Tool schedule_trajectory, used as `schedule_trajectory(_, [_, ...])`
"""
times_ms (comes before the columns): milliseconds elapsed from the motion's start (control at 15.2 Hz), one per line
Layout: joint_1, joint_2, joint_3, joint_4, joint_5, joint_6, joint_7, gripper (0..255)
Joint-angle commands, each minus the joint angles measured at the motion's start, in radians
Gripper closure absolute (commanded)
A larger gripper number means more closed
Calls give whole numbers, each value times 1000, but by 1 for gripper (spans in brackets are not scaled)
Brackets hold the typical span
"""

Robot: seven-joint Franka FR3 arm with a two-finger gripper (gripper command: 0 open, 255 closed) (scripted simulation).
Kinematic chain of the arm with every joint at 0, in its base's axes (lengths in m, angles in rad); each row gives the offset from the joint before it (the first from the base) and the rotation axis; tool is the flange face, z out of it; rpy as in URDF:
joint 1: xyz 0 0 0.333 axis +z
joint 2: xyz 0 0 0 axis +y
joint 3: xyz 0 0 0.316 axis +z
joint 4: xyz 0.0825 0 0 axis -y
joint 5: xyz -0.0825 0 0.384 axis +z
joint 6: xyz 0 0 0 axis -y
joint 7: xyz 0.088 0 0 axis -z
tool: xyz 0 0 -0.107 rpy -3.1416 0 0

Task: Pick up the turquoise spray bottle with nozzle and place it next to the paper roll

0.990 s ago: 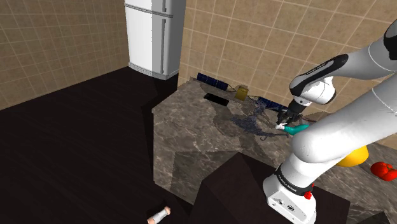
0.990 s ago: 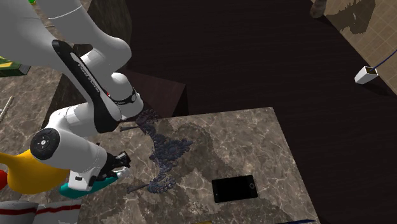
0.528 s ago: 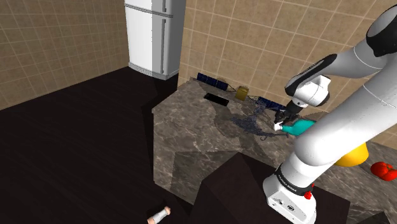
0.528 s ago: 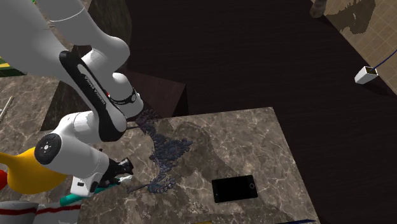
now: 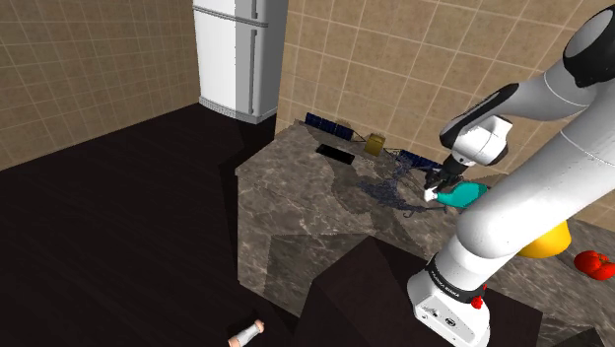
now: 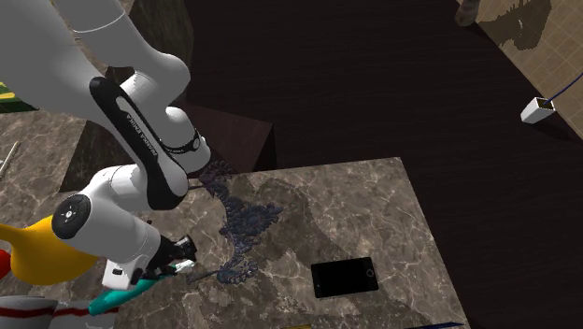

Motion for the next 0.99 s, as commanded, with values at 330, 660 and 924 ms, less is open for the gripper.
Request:
schedule_trajectory(330, [13,83,-16,-30,22,-36,-38,0])
schedule_trajectory(660, [-150,-123,84,-12,-277,-202,176,0])
schedule_trajectory(924, [-151,-123,84,-12,-277,-202,176,0])
